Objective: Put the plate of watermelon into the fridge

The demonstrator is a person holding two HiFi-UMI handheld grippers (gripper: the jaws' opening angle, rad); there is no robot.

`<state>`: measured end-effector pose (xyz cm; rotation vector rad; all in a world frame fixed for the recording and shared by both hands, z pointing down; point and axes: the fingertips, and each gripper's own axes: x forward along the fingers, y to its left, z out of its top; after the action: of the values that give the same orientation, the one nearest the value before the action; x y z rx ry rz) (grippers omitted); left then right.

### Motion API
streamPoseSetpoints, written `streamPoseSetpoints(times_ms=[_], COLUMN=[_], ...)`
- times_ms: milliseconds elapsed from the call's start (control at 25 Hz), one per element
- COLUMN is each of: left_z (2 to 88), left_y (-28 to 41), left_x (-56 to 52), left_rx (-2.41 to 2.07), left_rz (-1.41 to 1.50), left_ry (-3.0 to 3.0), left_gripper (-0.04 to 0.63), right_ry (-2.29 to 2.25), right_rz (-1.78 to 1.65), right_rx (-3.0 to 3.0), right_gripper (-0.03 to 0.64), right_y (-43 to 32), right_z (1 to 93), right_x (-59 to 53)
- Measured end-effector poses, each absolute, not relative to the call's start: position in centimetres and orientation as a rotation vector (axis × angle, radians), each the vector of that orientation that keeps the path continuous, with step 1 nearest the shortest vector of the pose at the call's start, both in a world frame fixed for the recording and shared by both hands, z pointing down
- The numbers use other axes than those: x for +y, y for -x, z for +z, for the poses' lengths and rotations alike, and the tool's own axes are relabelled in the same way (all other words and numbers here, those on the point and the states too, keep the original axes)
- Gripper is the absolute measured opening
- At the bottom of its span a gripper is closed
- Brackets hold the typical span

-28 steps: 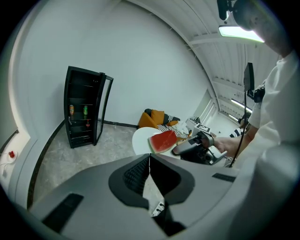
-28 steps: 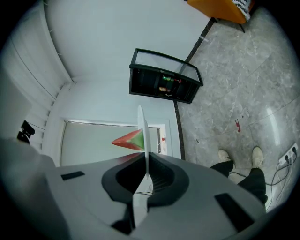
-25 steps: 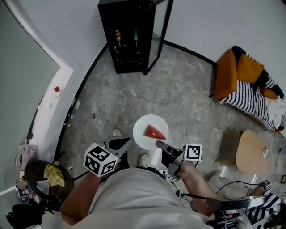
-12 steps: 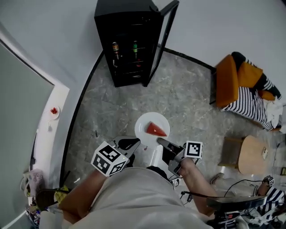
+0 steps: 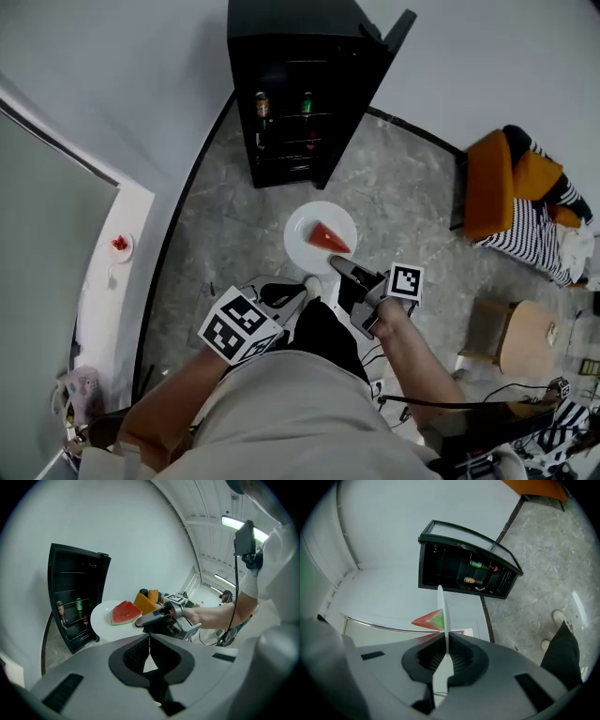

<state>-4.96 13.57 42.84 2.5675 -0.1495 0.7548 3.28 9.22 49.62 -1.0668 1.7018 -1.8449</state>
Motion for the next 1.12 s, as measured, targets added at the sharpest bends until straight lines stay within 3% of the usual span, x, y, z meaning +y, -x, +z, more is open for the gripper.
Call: streamPoseSetpoints(times_ms=[1120], left_z=[44.2], left_y=[-5.7], left_x=[-12.5], left_rx=[-0.213], left_rz=[0.905], left_ry=[-2.467], left_gripper=[0.012], right_ry=[1.064], right_rz=[-1.941], right_rx=[1.530], right_gripper=[0.023], right_y=[-10.3], right_z=[60.1], right_x=[-29.4])
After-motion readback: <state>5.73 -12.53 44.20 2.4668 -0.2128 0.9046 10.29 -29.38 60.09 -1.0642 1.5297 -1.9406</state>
